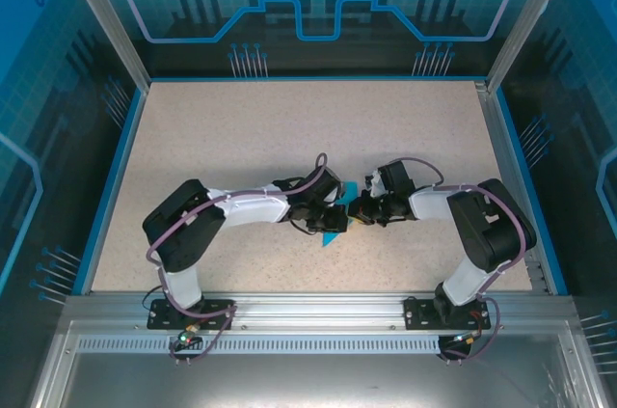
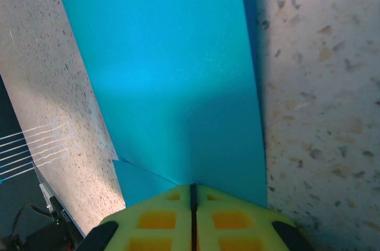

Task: Fold a paper plane with a square sheet of paper (pick it up from the middle)
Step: Third fold the triangle at the center of the table.

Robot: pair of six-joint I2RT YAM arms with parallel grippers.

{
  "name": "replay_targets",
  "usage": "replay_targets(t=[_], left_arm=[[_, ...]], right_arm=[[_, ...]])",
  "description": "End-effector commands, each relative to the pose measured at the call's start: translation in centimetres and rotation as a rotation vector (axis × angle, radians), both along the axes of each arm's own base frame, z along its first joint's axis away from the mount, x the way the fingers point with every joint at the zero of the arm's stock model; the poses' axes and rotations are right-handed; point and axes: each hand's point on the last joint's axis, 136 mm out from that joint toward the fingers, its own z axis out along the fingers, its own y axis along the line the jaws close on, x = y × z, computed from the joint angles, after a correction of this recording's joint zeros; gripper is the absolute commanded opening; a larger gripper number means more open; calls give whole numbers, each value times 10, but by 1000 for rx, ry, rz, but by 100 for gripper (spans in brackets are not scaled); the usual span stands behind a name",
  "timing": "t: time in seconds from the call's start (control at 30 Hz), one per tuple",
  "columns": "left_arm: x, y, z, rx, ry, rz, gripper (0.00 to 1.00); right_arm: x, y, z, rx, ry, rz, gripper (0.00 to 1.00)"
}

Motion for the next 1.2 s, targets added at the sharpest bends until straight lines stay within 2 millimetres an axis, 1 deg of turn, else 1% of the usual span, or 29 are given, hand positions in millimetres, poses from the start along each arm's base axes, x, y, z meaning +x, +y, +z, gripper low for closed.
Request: replay_targets(t=[0.0,0.1,0.23,0.33,0.4,0.6,0.7,0.8,0.97,1.07,1.17], left_arm=[[-2,5,-8,1,36,50,10],[-12,12,-21,25,84,39,9],[-25,31,-43,92,142,68,8],[-35,40,-50,97,176,87,8],[-41,41,-51,81,194,90,8],[-61,60,-63,123,264,119,8],[-70,67,-64,116,287,144,8],[-78,77,-61,115,286,157,9],[-84,91,-60,123,280,188,11],[-86,91,-57,88,286,209,12],[-81,88,-43,51,243,203,13]], right_arm=[[-16,-5,-12,-53,74,7,8],[-16,-6,-14,-66,78,11,8],[-16,-7,-14,-83,79,17,8],[-16,-10,-16,-104,82,22,8],[-16,-13,-18,-122,86,23,8],[-17,-14,-19,-132,86,27,8],[-18,-14,-20,-130,90,28,8],[-19,-15,-21,-136,93,26,8],[-19,-16,-21,-139,91,22,8],[-20,-16,-20,-135,93,21,8],[-20,-17,-19,-135,90,11,8]])
